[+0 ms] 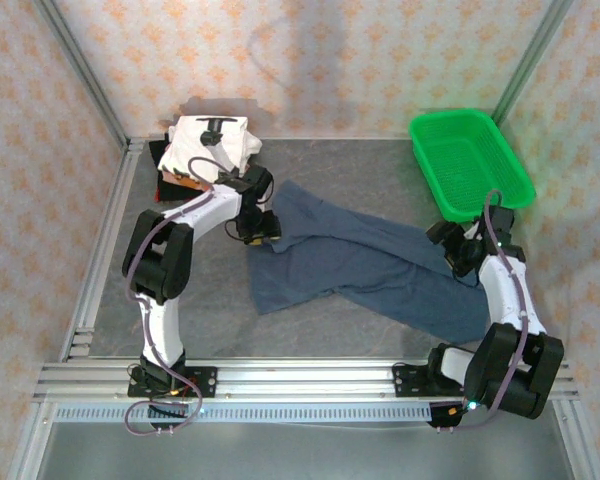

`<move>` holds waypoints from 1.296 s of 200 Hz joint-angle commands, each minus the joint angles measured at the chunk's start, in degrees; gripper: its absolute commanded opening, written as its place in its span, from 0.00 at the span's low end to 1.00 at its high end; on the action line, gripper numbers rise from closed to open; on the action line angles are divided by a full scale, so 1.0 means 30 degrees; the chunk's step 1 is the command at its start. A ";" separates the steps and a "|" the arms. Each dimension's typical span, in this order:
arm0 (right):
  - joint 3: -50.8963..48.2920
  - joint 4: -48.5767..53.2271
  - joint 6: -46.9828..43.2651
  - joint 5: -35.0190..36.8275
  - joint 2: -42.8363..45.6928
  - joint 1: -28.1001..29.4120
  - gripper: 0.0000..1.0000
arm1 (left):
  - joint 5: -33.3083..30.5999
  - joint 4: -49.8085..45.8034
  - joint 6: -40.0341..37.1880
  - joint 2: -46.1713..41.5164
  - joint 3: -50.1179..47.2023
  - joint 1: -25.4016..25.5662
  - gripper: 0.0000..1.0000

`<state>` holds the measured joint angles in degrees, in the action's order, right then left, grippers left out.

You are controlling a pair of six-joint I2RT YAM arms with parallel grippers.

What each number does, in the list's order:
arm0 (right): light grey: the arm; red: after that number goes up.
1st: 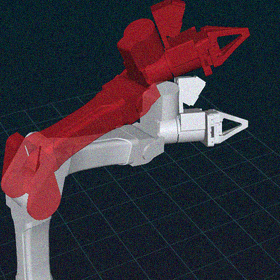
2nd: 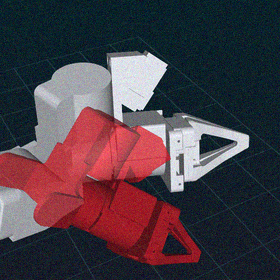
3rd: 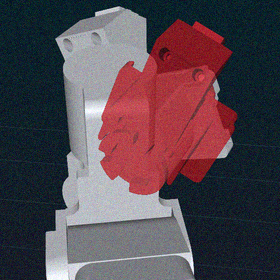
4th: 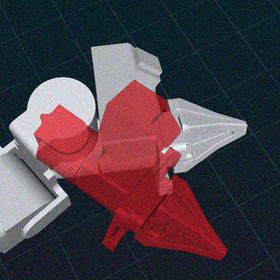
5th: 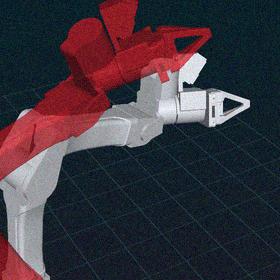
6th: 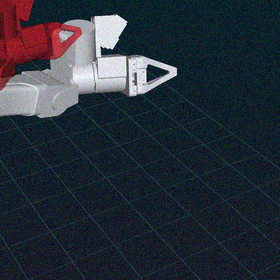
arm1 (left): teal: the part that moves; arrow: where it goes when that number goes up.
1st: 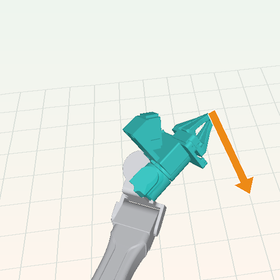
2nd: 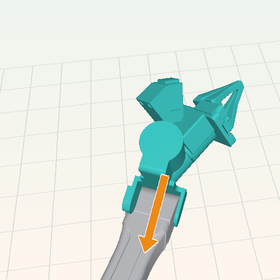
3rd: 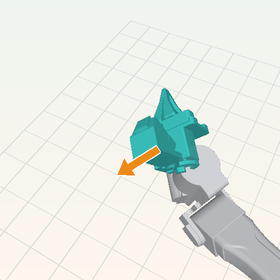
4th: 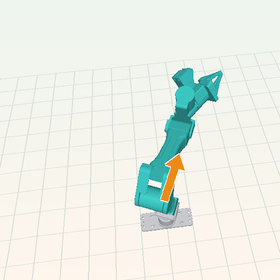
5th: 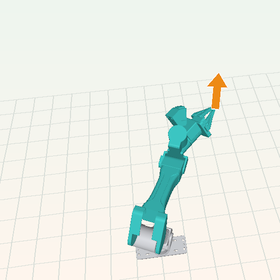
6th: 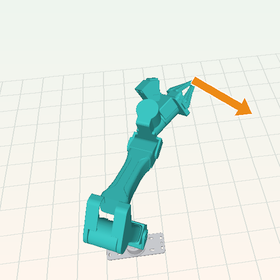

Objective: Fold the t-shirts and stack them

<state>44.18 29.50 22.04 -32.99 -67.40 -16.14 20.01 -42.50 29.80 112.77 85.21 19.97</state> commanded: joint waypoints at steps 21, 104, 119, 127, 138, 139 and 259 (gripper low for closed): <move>-0.0558 -0.0087 0.1013 0.0549 0.0063 0.1260 0.78 | -0.1000 0.1007 -0.0365 -0.0314 0.3661 0.0288 0.70; -0.0432 -0.0765 0.2668 0.3073 -0.1181 0.5090 0.76 | -0.3794 -0.1956 -0.1666 0.8114 1.3067 0.0275 0.69; -0.0388 -0.0995 0.2956 0.3164 -0.1326 0.5587 0.76 | -0.4354 -0.1854 -0.1679 0.8787 1.3428 0.0255 0.68; -0.0247 -0.0929 0.3011 0.3404 -0.1491 0.5930 0.76 | -0.4475 -0.1645 -0.1687 0.9069 1.3476 0.0271 0.68; -0.0046 -0.0866 0.3074 0.3737 -0.1789 0.6368 0.77 | -0.4497 -0.1411 -0.1601 0.9487 1.3542 0.0259 0.68; -0.0033 -0.0867 0.3092 0.3779 -0.1806 0.6416 0.77 | -0.4514 -0.1400 -0.1593 0.9518 1.3546 0.0244 0.68; 0.3129 -0.1497 0.3541 0.9340 -0.8022 0.7995 0.77 | -0.5071 -0.0299 -0.0279 0.8118 0.9416 -0.2513 0.05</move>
<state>49.98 26.83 32.82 -10.17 -87.79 7.62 8.58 -41.69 27.64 139.13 118.34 17.12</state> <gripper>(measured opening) 0.774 0.062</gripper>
